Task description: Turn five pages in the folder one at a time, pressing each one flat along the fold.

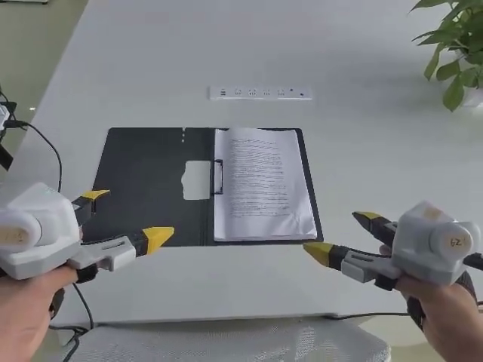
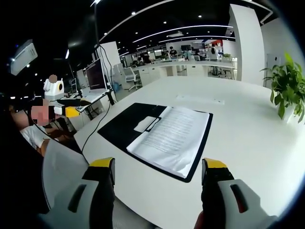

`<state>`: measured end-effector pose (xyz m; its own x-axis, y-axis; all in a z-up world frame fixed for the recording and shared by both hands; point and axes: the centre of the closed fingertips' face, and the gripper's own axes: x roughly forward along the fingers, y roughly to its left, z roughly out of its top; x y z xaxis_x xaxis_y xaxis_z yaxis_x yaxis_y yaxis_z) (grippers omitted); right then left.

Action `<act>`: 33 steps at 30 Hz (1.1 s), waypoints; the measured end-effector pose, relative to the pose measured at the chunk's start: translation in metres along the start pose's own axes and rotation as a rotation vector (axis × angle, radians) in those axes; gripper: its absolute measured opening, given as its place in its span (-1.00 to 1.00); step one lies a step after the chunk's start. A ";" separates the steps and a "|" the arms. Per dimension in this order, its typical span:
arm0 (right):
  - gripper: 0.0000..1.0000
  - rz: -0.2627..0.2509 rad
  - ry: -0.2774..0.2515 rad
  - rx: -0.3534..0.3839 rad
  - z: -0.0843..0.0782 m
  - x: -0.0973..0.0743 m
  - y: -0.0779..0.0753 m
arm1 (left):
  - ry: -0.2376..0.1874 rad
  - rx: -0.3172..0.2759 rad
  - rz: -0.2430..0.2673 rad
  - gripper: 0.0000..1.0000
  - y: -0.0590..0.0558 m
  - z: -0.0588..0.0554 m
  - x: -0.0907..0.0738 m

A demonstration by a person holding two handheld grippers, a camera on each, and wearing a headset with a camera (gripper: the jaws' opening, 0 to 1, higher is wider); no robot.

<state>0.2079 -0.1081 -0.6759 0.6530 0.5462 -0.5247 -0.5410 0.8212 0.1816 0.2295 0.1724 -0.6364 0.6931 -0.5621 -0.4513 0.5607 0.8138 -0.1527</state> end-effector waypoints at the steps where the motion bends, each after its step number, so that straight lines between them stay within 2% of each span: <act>1: 0.47 0.000 0.000 0.000 0.000 0.000 0.000 | 0.002 0.002 -0.001 0.57 0.000 0.000 0.001; 9: 0.46 -0.007 0.008 0.003 -0.002 0.000 -0.003 | -0.003 0.009 -0.013 0.56 0.000 0.005 0.007; 16: 0.45 -0.012 0.002 0.005 0.000 -0.001 -0.004 | 0.007 0.021 -0.038 0.56 -0.007 0.008 0.019; 33: 0.45 -0.019 0.007 0.024 -0.007 -0.008 -0.009 | 0.023 0.064 -0.158 0.55 -0.040 0.025 0.067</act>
<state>0.2041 -0.1212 -0.6797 0.6590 0.5298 -0.5339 -0.5159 0.8349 0.1918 0.2643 0.0986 -0.6386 0.5843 -0.6779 -0.4462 0.6900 0.7044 -0.1667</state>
